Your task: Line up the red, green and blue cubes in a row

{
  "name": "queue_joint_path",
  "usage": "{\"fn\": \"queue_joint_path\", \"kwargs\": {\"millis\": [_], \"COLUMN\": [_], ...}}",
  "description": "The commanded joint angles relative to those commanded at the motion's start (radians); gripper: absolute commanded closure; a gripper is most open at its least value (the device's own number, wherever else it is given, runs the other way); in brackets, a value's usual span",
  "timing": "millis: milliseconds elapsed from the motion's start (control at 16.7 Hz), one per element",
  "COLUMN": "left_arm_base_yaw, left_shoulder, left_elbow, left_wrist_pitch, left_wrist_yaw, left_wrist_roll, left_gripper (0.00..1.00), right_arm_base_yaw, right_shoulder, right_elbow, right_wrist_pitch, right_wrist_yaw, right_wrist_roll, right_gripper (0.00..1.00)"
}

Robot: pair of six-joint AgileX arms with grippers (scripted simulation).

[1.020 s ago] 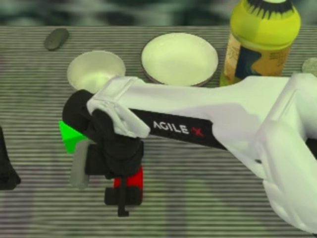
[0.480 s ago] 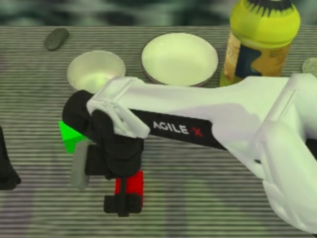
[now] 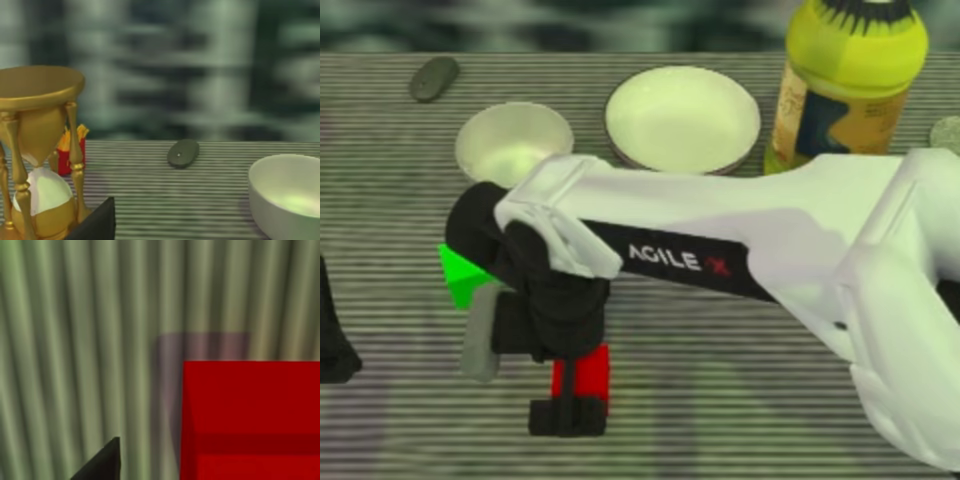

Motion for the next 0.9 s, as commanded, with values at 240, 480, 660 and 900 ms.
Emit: {"fn": "queue_joint_path", "kwargs": {"millis": [240,480,660,900], "left_arm_base_yaw": [0.0,0.0,0.0,-0.003], "left_shoulder": [0.0,0.0,0.0,0.026], "left_elbow": [0.0,0.0,0.0,0.025], "left_wrist_pitch": [0.0,0.0,0.0,-0.017], "left_wrist_yaw": [0.0,0.0,0.0,0.0], "left_wrist_roll": [0.0,0.0,0.0,0.016], "left_gripper": [0.0,0.0,0.0,0.0], "right_arm_base_yaw": [0.003,0.007,0.007,-0.01], "right_shoulder": [-0.019,-0.045,-0.048,-0.075], "right_elbow": [0.09,0.184,0.19,0.165], "right_wrist_pitch": [-0.109,-0.232,-0.238,-0.215], "right_wrist_yaw": [0.0,-0.001,-0.001,-0.003], "right_wrist_roll": [0.0,-0.002,-0.002,0.004], "right_gripper": [0.0,0.0,0.0,0.0]}}
